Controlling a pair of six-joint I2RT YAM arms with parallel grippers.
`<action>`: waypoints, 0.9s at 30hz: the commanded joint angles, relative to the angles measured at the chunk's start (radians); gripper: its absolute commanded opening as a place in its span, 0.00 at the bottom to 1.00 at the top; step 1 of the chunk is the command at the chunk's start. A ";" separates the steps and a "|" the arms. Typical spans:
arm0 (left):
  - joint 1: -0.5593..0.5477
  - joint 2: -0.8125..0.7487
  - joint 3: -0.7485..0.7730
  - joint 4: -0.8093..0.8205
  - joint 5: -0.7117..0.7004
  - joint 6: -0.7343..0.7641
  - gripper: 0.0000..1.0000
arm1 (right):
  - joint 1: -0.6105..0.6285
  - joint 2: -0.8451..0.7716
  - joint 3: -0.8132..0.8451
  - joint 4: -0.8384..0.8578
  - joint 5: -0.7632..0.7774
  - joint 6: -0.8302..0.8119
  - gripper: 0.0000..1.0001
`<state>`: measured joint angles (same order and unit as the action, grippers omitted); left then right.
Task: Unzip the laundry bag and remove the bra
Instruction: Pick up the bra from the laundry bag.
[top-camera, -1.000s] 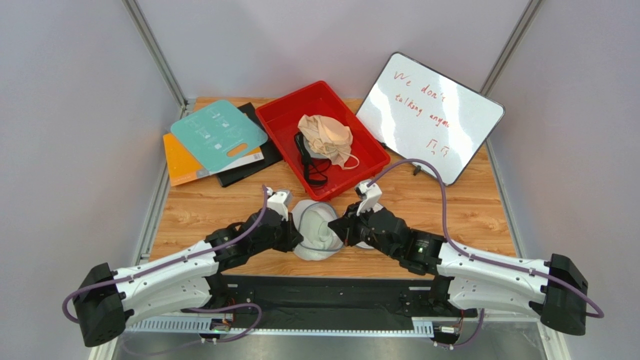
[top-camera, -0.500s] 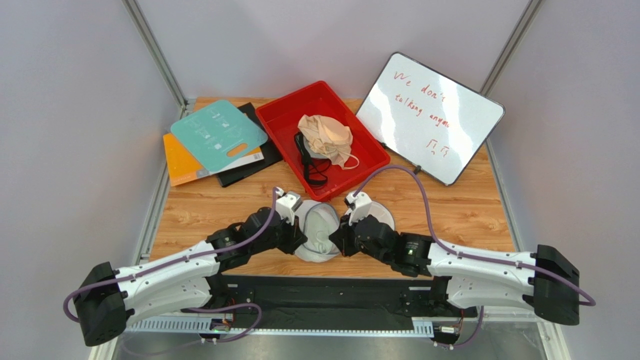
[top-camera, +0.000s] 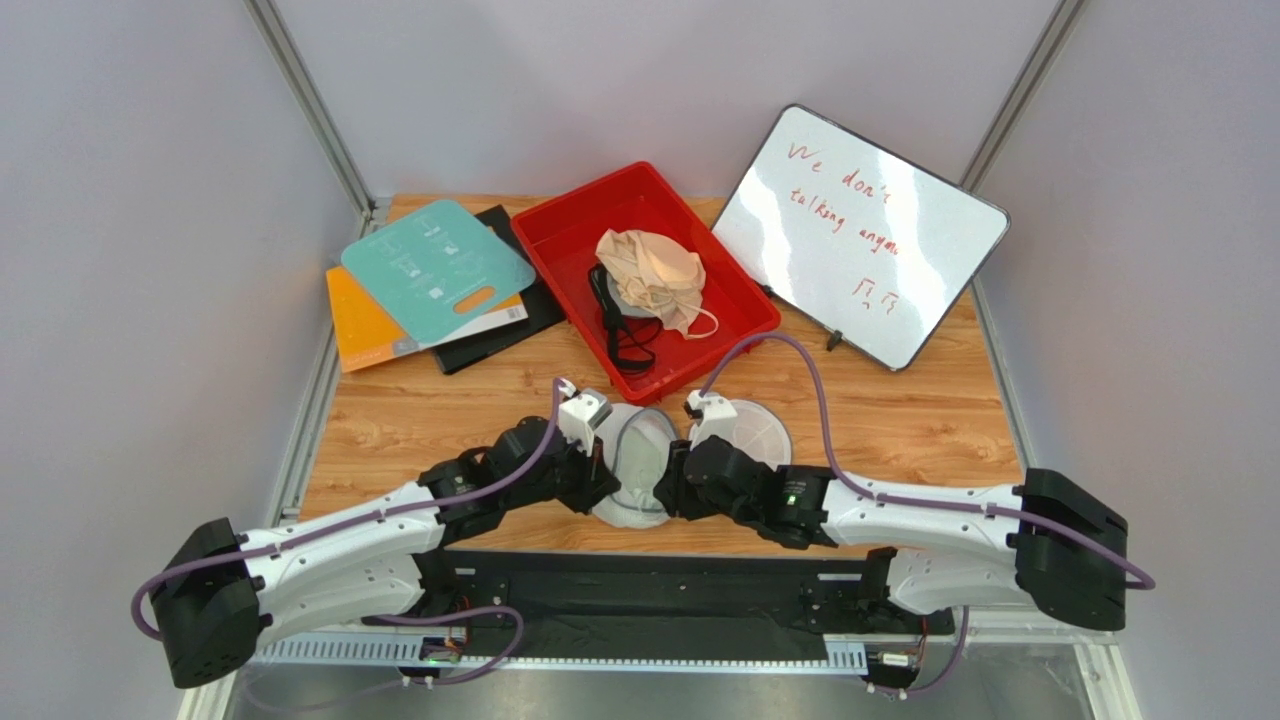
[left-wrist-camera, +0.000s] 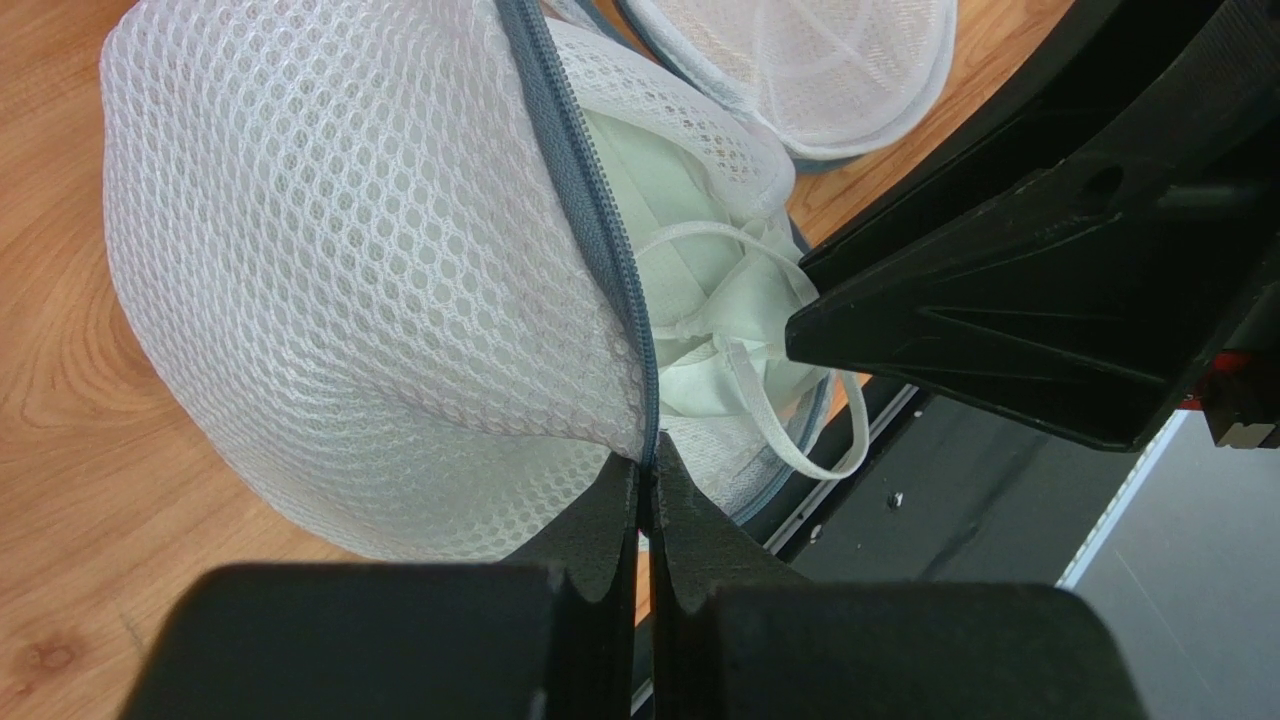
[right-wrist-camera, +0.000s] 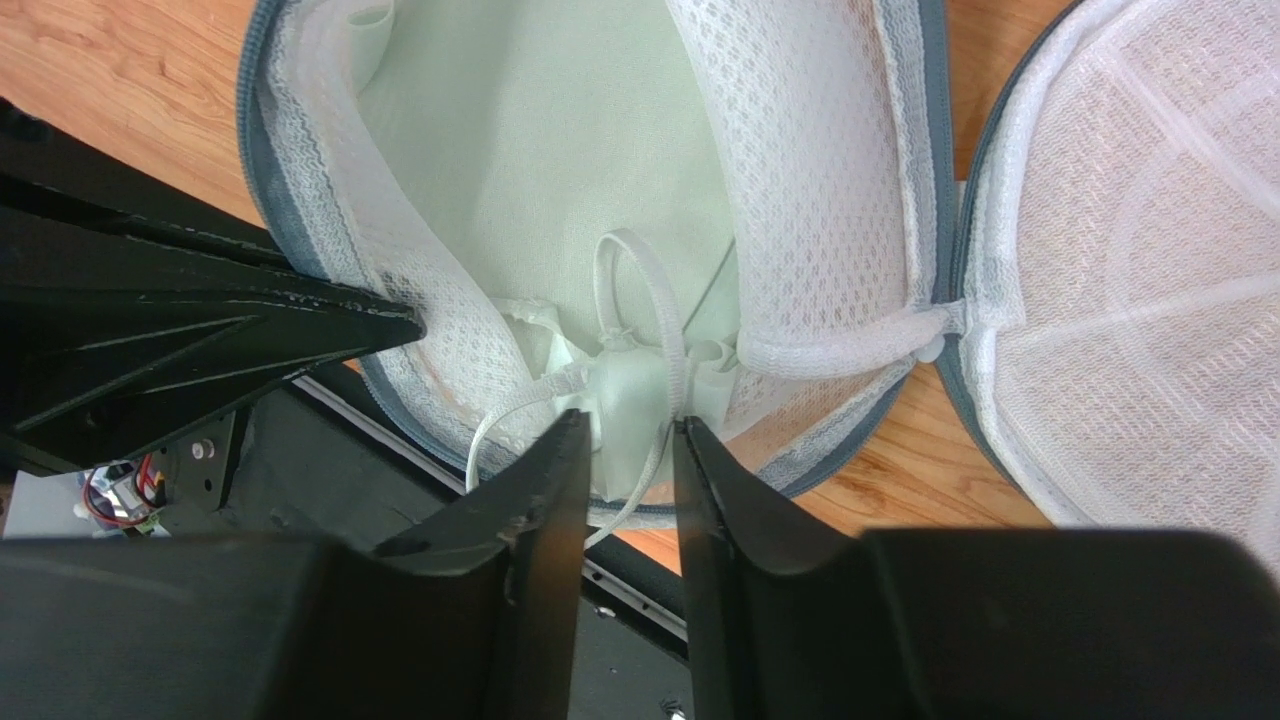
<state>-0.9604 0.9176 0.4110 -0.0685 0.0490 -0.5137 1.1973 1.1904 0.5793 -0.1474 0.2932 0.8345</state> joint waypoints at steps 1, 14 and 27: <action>-0.001 -0.008 -0.017 0.039 0.014 0.011 0.00 | 0.002 0.000 0.039 -0.030 0.034 0.084 0.35; -0.001 -0.017 -0.017 0.044 0.022 0.012 0.00 | 0.004 0.046 0.051 -0.012 0.026 0.094 0.44; -0.001 -0.010 -0.023 0.062 0.038 0.014 0.00 | 0.002 0.113 0.108 0.002 0.003 0.038 0.00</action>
<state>-0.9604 0.9123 0.3950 -0.0547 0.0700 -0.5137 1.1973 1.2816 0.6258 -0.1829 0.3012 0.8948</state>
